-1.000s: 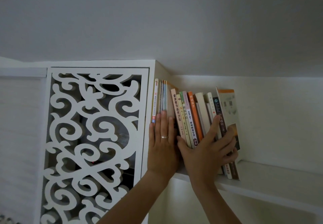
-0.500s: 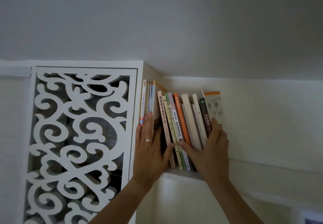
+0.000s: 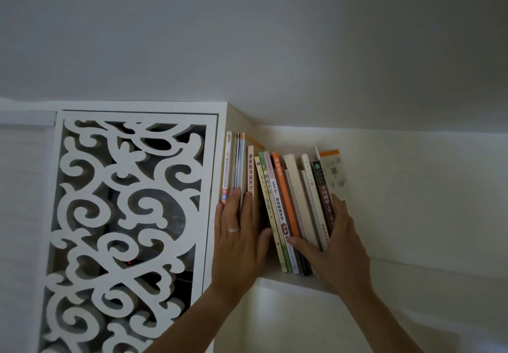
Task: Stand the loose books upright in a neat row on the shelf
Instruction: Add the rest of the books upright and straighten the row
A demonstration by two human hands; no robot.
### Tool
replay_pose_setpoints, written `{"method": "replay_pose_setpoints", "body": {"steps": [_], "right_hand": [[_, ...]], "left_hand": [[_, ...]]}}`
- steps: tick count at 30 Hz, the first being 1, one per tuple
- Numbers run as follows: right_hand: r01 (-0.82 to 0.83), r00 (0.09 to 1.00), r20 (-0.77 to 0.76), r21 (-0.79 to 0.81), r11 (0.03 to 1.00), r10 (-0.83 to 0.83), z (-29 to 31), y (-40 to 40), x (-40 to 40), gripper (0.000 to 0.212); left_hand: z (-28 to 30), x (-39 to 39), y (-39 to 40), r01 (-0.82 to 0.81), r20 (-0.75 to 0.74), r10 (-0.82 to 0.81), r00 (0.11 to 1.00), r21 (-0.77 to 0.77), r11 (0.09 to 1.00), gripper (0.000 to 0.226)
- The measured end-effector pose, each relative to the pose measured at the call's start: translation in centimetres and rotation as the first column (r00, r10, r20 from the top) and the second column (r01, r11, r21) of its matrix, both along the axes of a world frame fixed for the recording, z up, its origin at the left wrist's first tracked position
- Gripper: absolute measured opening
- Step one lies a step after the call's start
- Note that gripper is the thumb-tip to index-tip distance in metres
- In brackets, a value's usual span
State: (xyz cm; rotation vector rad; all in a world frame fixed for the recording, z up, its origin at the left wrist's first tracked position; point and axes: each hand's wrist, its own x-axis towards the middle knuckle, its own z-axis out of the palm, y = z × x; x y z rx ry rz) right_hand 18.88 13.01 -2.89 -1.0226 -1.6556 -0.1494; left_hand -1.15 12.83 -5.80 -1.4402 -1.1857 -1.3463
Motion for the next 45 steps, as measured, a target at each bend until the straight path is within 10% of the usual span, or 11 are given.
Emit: {"method": "replay_pose_setpoints", "body": {"steps": [5, 19, 36, 41, 45], "right_hand": [[-0.071, 0.997, -0.014, 0.043, 0.997, 0.072, -0.2, 0.9, -0.1, 0.112], [-0.118, 0.991, -0.054, 0.026, 0.993, 0.120, 0.0, 0.8, -0.4, 0.089], [-0.166, 0.985, -0.064, -0.130, 0.977, 0.159, -0.5, 0.2, 1.1, 0.132], [-0.150, 0.988, -0.049, -0.058, 0.987, 0.147, -0.7, -0.1, 0.6, 0.135], [-0.070, 0.997, 0.030, 0.015, 0.997, 0.069, -0.9, -0.5, 0.0, 0.138]], "left_hand": [[0.4, 0.2, -0.2, -0.014, -0.009, 0.014, 1.000, -0.002, 1.000, 0.117], [0.4, 1.9, 0.1, 0.012, 0.097, -0.005, 0.995, -0.069, 0.998, 0.134], [-0.4, 1.6, 0.5, 0.188, 0.117, -0.189, 0.975, 0.013, 0.982, 0.081], [-0.3, 3.1, 1.0, -0.058, 0.013, 0.058, 0.998, 0.002, 0.998, 0.031], [-0.3, 3.4, 1.2, -0.023, 0.076, 0.023, 0.997, -0.009, 1.000, 0.036]]}}
